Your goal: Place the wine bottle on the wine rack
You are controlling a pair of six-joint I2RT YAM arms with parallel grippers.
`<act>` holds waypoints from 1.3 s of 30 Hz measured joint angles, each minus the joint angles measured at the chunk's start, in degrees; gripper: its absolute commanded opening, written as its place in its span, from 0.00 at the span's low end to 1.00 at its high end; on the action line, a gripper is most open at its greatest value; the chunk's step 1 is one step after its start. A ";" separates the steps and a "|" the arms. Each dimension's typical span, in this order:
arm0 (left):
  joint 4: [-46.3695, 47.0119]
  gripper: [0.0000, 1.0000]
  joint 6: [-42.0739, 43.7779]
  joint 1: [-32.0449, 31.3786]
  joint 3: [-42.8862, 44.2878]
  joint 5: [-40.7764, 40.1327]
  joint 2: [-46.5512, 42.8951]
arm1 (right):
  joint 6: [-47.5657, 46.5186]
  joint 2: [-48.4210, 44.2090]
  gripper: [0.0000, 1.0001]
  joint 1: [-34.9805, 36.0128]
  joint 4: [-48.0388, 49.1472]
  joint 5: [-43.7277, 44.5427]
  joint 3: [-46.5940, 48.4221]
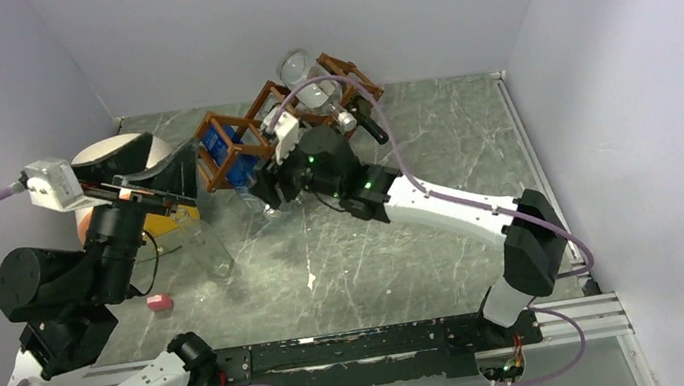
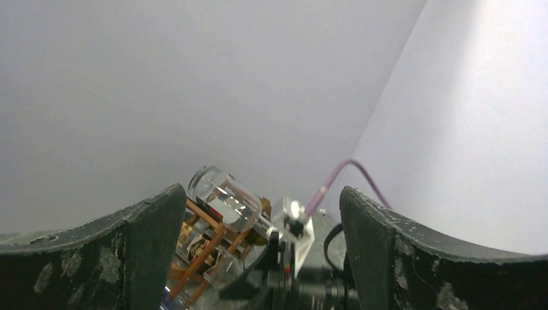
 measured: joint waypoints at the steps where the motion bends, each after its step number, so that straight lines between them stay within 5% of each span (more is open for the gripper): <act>1: 0.24 0.93 0.50 0.00 0.68 0.00 0.00 | 0.59 0.11 0.66 1.18 2.40 -0.63 -1.11; 8: 0.26 0.93 2.40 0.00 1.99 0.15 0.07 | 1.27 6.25 0.72 8.52 13.31 -3.61 1.40; 19: -0.13 0.93 3.39 0.00 1.99 0.13 -0.13 | -1.27 19.32 0.70 13.16 13.46 -3.76 13.14; 34: -0.52 0.93 3.43 0.00 1.99 -0.24 -0.68 | -4.09 28.68 0.08 14.64 13.05 1.66 22.18; 39: -0.50 0.93 3.43 0.00 1.99 -0.44 -0.98 | -5.33 26.34 0.02 15.32 12.94 4.61 19.32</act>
